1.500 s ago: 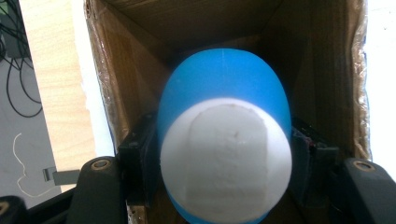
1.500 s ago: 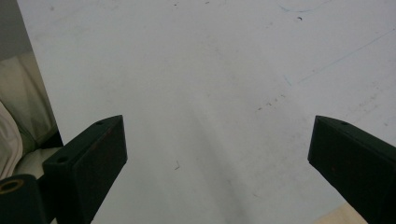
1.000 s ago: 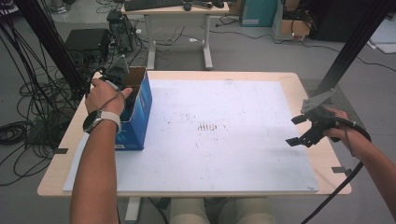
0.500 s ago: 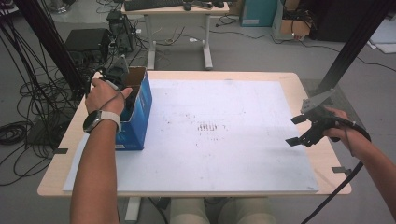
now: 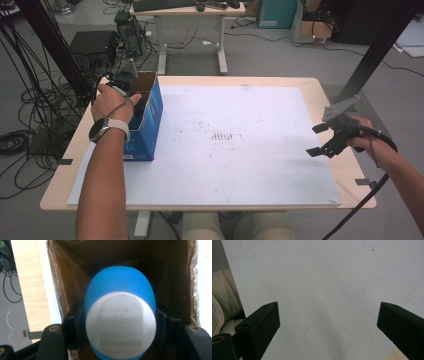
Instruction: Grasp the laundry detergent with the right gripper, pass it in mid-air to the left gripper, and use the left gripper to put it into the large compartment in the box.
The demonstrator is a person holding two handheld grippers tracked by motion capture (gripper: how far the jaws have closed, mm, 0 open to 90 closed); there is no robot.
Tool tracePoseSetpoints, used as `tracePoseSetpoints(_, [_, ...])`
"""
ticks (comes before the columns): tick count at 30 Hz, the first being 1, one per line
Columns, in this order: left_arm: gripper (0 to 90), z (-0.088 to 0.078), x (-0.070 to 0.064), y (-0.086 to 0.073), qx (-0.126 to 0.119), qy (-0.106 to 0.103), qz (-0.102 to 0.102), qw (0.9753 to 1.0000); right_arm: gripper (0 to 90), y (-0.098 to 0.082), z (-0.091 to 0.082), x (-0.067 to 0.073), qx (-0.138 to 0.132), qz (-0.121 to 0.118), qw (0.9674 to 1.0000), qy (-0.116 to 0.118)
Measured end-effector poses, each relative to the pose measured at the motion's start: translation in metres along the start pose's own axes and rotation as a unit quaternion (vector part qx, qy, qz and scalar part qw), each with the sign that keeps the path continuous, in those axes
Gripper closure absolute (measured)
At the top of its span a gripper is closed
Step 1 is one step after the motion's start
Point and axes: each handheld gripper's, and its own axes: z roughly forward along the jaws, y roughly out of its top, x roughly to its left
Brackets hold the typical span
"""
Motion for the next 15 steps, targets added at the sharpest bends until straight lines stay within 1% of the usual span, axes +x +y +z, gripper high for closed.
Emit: tracePoseSetpoints(15, [37.4,0.0006,-0.0007,-0.0008,-0.005,0.004,0.0,1.0,4.6,-0.0003,0.0003,0.0003,-0.001,0.0,1.0,0.001])
